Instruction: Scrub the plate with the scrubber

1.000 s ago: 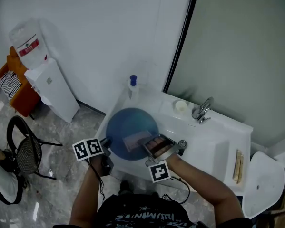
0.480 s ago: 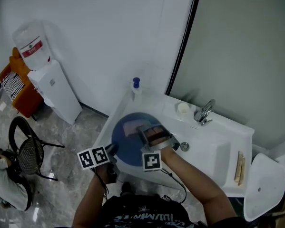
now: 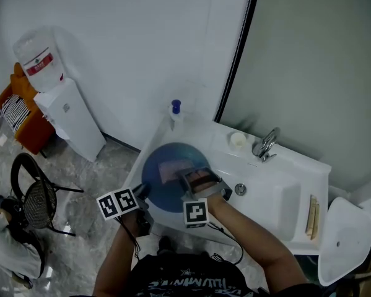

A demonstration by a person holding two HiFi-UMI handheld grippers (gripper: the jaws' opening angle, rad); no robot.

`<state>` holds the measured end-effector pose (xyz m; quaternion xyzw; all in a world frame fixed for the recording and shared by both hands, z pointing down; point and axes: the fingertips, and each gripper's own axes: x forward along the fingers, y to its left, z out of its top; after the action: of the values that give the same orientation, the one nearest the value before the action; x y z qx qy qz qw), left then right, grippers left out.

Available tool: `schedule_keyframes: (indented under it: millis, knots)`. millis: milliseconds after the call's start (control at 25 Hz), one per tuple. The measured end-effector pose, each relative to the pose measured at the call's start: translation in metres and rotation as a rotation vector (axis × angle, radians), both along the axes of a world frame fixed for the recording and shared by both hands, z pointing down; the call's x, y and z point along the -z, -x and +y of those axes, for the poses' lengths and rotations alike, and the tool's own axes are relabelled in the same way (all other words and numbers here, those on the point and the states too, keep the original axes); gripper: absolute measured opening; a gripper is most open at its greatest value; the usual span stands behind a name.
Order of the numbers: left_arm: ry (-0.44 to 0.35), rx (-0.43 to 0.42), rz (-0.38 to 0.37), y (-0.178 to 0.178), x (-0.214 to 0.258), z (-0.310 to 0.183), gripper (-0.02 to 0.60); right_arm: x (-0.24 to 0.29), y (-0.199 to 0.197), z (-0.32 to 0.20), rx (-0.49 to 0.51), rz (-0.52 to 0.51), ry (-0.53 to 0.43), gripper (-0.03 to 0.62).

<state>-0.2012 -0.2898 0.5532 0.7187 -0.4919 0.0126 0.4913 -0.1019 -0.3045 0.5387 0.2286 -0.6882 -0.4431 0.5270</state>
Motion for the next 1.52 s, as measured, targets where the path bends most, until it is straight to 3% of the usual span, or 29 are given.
schedule_keyframes:
  millis: [840, 960, 1120, 1280, 1520]
  knots:
    - [0.011, 0.148, 0.031, 0.038, -0.008, -0.017, 0.035, -0.038, 0.003, 0.085, 0.141, 0.07, 0.262, 0.074]
    - [0.009, 0.141, 0.001, 0.04, -0.01, -0.013, 0.035, -0.028, 0.006, 0.083, 0.144, 0.04, 0.231, 0.073]
    - [0.009, 0.129, 0.002, 0.038, -0.013, -0.005, 0.035, 0.001, 0.014, 0.064, 0.096, -0.087, 0.135, 0.074]
    - [0.016, 0.094, 0.012, 0.028, -0.014, 0.008, 0.035, 0.028, 0.019, 0.035, 0.072, -0.098, -0.013, 0.074]
    - [0.029, 0.039, 0.042, 0.013, -0.016, 0.026, 0.035, 0.033, 0.027, 0.004, 0.075, -0.066, -0.079, 0.074]
